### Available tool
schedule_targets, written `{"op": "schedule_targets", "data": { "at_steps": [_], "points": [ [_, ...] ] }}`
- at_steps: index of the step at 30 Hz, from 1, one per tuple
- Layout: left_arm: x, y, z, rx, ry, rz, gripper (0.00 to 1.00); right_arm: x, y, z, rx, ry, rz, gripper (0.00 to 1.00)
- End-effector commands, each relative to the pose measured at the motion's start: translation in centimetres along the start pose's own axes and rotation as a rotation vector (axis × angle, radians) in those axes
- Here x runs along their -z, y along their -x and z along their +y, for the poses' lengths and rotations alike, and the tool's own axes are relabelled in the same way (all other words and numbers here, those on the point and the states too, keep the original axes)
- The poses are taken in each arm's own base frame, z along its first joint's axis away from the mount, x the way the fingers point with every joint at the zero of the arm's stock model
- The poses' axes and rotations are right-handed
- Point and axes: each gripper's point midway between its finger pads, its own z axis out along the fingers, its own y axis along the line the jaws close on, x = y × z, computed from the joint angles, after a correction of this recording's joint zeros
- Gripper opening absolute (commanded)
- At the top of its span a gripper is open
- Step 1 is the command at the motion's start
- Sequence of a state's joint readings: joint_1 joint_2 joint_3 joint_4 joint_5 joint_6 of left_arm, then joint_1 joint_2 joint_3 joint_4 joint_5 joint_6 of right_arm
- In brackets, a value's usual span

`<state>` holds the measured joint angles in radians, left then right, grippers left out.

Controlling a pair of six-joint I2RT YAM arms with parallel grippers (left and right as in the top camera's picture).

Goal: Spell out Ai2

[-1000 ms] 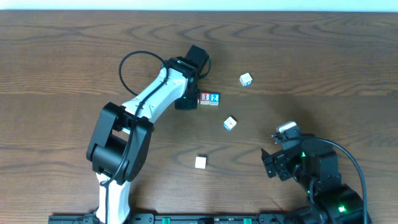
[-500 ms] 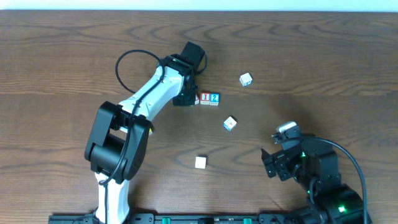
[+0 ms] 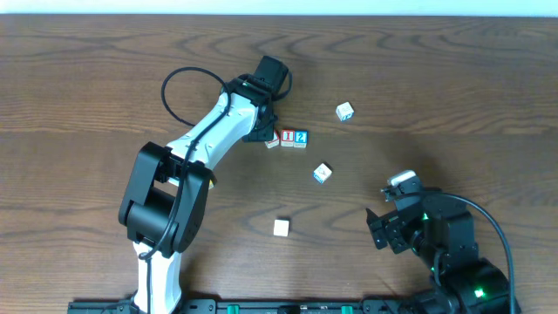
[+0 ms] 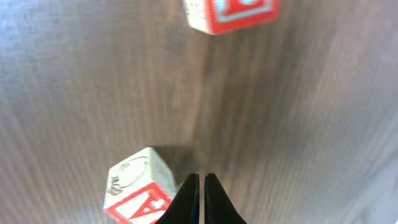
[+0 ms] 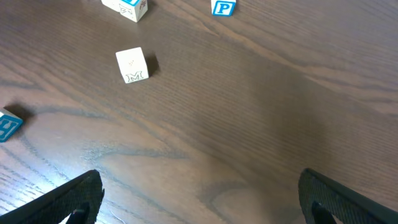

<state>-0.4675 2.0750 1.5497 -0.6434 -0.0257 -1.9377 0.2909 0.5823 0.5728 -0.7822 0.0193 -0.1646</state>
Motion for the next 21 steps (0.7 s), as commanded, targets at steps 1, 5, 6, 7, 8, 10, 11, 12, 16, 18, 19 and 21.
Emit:
{"op": "schedule_targets", "data": {
  "at_steps": [1, 5, 6, 7, 8, 10, 11, 12, 16, 18, 19, 21],
  "points": [
    [-0.8, 0.41, -0.2, -0.038, 0.002, -0.03, 0.06, 0.01, -0.06, -0.3, -0.013, -0.013, 0.001, 0.99],
    [-0.81, 0.46, -0.26, -0.039, -0.002, -0.033, 0.06, 0.01, -0.05, -0.31, -0.013, -0.013, 0.001, 0.99],
    [-0.82, 0.46, -0.25, -0.039, -0.001, -0.033, 0.06, 0.01, -0.06, -0.3, -0.013, -0.013, 0.001, 0.99],
    [-0.85, 0.48, -0.21, -0.039, 0.001, -0.034, 0.06, 0.01, -0.06, -0.31, -0.013, -0.013, 0.001, 0.99],
    [-0.88, 0.51, -0.14, -0.039, 0.003, -0.035, 0.06, 0.01, -0.05, -0.31, -0.013, -0.013, 0.001, 0.99],
    [-0.89, 0.59, 0.03, -0.04, 0.01, -0.038, 0.06, 0.01, -0.05, -0.31, -0.013, -0.013, 0.001, 0.99],
    [-0.89, 0.61, 0.07, -0.041, 0.012, -0.039, 0.06, 0.01, -0.06, -0.31, -0.013, -0.013, 0.001, 0.99],
    [-0.89, 0.63, 0.11, -0.041, 0.014, -0.04, 0.06, 0.01, -0.06, -0.3, -0.013, -0.013, 0.001, 0.99],
    [-0.87, 0.7, 0.26, -0.058, 0.018, -0.047, 0.06, 0.01, -0.06, -0.3, -0.013, -0.013, 0.001, 0.99],
    [-0.85, 0.69, 0.41, -0.067, 0.021, -0.053, 0.06, 0.01, -0.05, -0.31, -0.013, -0.013, 0.001, 0.99],
    [-0.92, 0.73, 0.52, -0.068, 0.026, -0.056, 0.06, 0.01, -0.05, -0.31, -0.013, -0.013, 0.001, 0.99],
    [-1.21, 0.64, 0.7, -0.076, 0.034, -0.052, 0.06, 0.01, -0.05, -0.31, -0.013, -0.013, 0.001, 0.99]
  ]
}}
